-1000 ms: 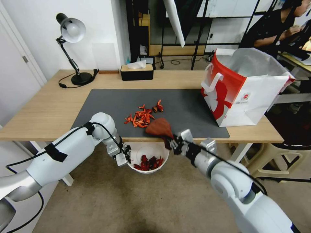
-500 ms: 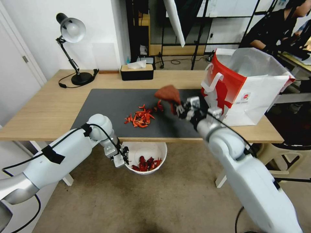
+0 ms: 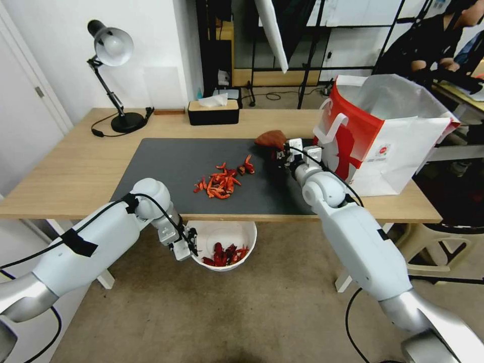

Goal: Sweep shrimp from table into container with towel, then put container into takeout bag.

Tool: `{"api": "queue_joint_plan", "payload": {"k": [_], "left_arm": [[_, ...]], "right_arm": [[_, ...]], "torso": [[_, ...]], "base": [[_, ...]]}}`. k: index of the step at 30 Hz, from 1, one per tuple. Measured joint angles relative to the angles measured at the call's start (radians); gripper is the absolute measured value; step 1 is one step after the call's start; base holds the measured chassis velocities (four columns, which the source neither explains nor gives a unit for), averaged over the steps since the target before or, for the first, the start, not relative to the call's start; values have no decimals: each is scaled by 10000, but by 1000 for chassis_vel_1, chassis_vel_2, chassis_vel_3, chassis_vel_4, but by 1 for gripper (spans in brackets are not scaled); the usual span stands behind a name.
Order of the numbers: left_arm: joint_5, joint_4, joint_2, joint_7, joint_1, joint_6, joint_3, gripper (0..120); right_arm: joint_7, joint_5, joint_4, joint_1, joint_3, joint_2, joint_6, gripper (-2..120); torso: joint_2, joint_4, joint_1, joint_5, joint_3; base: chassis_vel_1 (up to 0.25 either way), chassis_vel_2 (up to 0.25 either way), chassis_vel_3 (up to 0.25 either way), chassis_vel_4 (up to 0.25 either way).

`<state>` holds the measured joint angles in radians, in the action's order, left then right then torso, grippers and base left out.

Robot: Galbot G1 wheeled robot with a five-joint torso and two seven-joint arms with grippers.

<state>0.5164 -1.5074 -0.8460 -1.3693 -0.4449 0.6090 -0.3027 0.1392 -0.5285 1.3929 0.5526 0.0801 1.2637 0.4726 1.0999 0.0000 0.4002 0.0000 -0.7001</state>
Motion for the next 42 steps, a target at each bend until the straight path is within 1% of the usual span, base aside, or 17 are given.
{"api": "queue_joint_plan", "payload": {"k": [5,10,16,18,22,26,34,42], "left_arm": [[2,-39,51,12,-124,39,146,0],[51,-30,88,48,-229,145,280,0],[87,-27,133,86,-291,197,392,0],[88,-28,149,99,-308,199,436,0],[112,-9,152,107,-338,218,489,0],[154,22,151,113,-391,262,537,0],[165,23,148,127,-380,281,593,0],[171,46,169,163,-352,306,616,0]], "right_arm": [[-432,-27,-447,-178,-135,152,133,7],[-949,-27,-396,-235,-513,110,436,7],[-1396,-24,-229,-255,-919,-35,500,7],[-1765,-17,-79,-247,-1131,-162,494,7],[-2065,-12,92,-191,-1295,-283,476,7],[-2581,-8,467,-101,-1643,-585,419,7],[-2912,-9,982,88,-1848,-961,387,7],[-3583,-80,1591,309,-1968,-1467,248,7]], "torso": [[0,0,0,0,0],[0,-1,-1,0,2],[0,0,-1,0,2],[0,0,-2,-1,1],[0,-1,-3,1,2],[0,0,-3,0,2],[0,0,-3,1,2],[0,0,-2,1,1]], "base": [[0,0,0,0],[0,0,0,0],[0,0,0,0],[0,0,0,0],[0,0,0,0],[0,0,0,0],[0,0,0,0],[0,0,0,0]]}}
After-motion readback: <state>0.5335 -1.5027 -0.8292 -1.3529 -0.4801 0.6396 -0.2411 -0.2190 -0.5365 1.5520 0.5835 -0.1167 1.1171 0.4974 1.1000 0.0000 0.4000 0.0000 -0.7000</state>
